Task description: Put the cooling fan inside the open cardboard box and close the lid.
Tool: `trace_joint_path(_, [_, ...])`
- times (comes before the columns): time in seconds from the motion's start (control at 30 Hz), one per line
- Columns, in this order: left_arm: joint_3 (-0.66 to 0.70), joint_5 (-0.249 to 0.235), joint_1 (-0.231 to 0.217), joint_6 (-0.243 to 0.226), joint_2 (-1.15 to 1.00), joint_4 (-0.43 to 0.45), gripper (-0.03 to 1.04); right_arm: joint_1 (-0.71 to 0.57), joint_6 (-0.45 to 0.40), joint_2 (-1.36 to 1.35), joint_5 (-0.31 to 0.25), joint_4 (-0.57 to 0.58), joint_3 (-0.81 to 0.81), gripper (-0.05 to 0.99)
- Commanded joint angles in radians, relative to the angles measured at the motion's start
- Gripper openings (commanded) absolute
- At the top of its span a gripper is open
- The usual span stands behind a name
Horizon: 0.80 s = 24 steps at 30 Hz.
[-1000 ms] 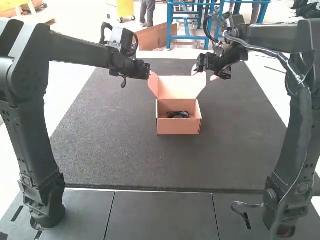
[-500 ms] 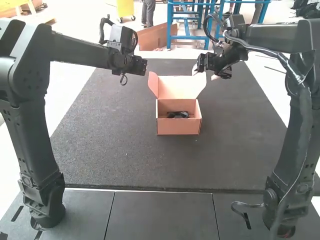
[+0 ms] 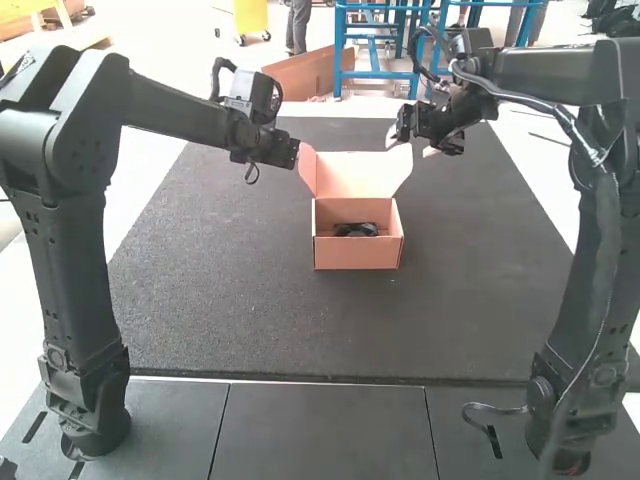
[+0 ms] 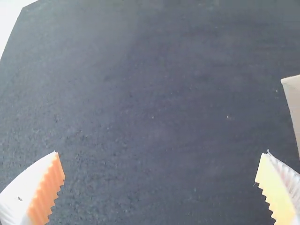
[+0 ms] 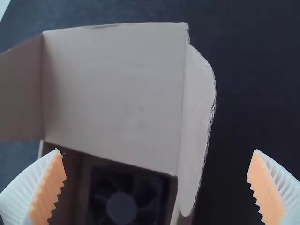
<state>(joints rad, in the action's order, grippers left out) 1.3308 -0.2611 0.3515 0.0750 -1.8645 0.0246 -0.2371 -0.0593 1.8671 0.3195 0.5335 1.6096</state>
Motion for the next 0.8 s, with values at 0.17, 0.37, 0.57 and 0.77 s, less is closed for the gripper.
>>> trace_joint_path(0.17, [0.024, 0.103, 0.012, 0.022, 0.011, -0.015, 0.97, 0.018, -0.002, 0.032, 0.049, 0.014, 0.061, 0.87])
trace_joint_path(0.37, [0.038, 0.172, 0.014, 0.045, 0.013, -0.018, 0.97, 0.018, -0.002, 0.058, 0.050, 0.019, 0.085, 0.87])
trace_joint_path(0.57, [0.039, 0.184, 0.014, 0.046, 0.013, -0.022, 0.97, 0.012, -0.008, 0.078, 0.049, 0.005, 0.092, 0.81])
trace_joint_path(0.77, [0.039, 0.186, 0.014, 0.045, 0.013, -0.022, 0.97, 0.009, -0.016, 0.095, 0.041, -0.030, 0.092, 0.70])
